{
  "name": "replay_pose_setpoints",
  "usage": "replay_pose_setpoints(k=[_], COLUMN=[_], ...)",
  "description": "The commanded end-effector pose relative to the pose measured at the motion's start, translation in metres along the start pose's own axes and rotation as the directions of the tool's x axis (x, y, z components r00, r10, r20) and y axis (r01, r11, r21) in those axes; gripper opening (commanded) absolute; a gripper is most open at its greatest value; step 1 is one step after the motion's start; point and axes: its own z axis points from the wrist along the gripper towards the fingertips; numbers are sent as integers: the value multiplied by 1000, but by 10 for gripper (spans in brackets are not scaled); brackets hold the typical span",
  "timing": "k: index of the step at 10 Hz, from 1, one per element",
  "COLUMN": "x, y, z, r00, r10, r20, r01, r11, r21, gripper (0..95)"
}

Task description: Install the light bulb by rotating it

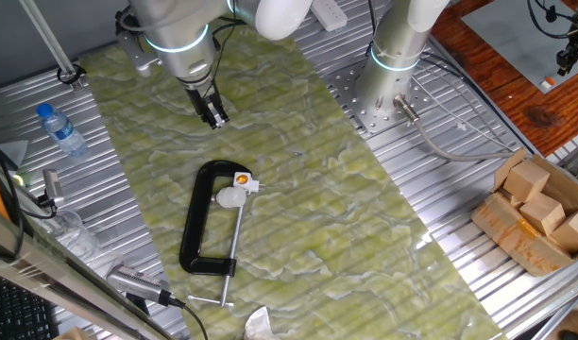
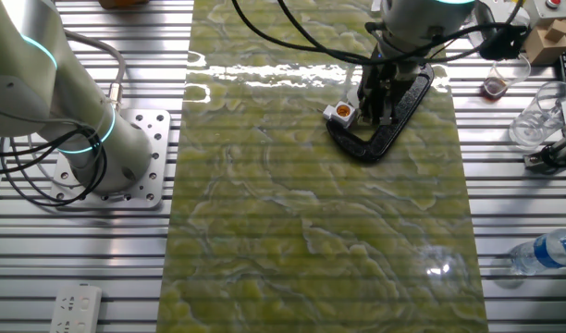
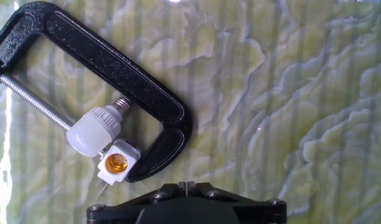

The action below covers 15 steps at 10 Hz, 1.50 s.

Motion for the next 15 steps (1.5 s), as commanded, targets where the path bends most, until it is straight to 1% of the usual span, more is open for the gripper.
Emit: replay_pose_setpoints(k=[1, 2, 3, 4, 5, 8, 11, 12, 13, 14, 15], x=[0, 0, 0, 0, 0, 0, 0, 0, 0, 0, 0], y=[0, 0, 0, 0, 0, 0, 0, 0, 0, 0, 0], z=[0, 0, 0, 0, 0, 0, 0, 0, 0, 0, 0], r00=[1000, 996, 993, 990, 990, 993, 995, 994, 993, 992, 992], r10=[-29, -90, -121, -140, -142, -120, -97, -109, -117, -125, -127], r20=[-6, -8, -6, -11, -22, -21, -25, -33, -31, -11, -6], r01=[30, 90, 121, 140, 143, 121, 98, 110, 120, 126, 128], r11=[999, 995, 992, 990, 989, 991, 994, 992, 989, 989, 990], r21=[31, 35, 34, 33, 37, 51, 50, 62, 85, 73, 53], gripper=[0, 0, 0, 0, 0, 0, 0, 0, 0, 0, 0])
